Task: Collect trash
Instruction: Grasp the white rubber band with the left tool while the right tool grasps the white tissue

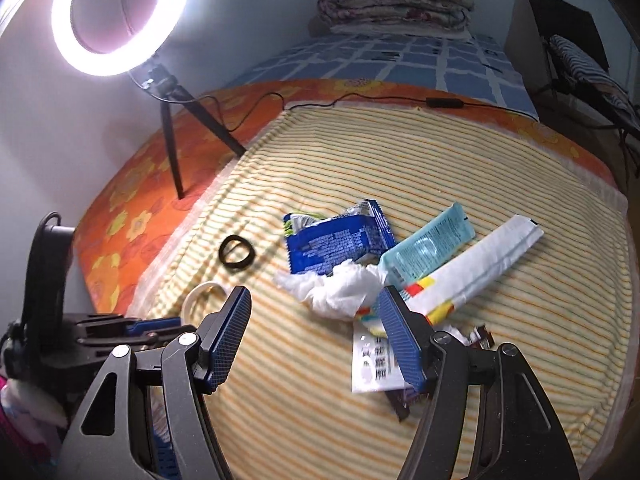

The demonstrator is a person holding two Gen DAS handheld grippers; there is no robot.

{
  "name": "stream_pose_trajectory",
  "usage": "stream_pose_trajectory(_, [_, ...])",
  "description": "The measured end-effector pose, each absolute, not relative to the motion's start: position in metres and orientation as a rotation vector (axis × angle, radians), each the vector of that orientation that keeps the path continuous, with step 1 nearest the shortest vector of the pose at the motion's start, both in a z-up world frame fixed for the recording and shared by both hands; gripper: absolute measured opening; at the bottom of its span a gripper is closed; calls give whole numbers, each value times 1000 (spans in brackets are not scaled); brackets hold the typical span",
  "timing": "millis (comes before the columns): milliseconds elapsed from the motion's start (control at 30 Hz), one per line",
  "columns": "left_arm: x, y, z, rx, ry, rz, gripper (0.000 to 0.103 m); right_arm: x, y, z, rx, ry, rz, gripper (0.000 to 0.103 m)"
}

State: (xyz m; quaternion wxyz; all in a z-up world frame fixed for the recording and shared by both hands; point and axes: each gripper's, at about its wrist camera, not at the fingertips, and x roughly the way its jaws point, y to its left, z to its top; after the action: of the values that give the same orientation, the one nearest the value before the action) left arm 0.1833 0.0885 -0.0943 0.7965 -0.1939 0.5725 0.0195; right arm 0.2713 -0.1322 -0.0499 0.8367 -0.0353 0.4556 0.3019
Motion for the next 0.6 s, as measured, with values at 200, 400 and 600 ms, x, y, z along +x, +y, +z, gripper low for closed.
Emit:
stream_pose_trajectory(200, [192, 86, -100, -372, 1223, 62, 12, 286, -127, -67, -94, 986, 600, 65])
stream_pose_trajectory(400, [196, 77, -100, -301, 1209, 82, 7, 298, -125, -80, -85, 1014, 588, 59])
stream_pose_trajectory(600, [201, 74, -98, -284, 1200, 90, 3, 299, -121, -92, -93, 1052, 599, 32])
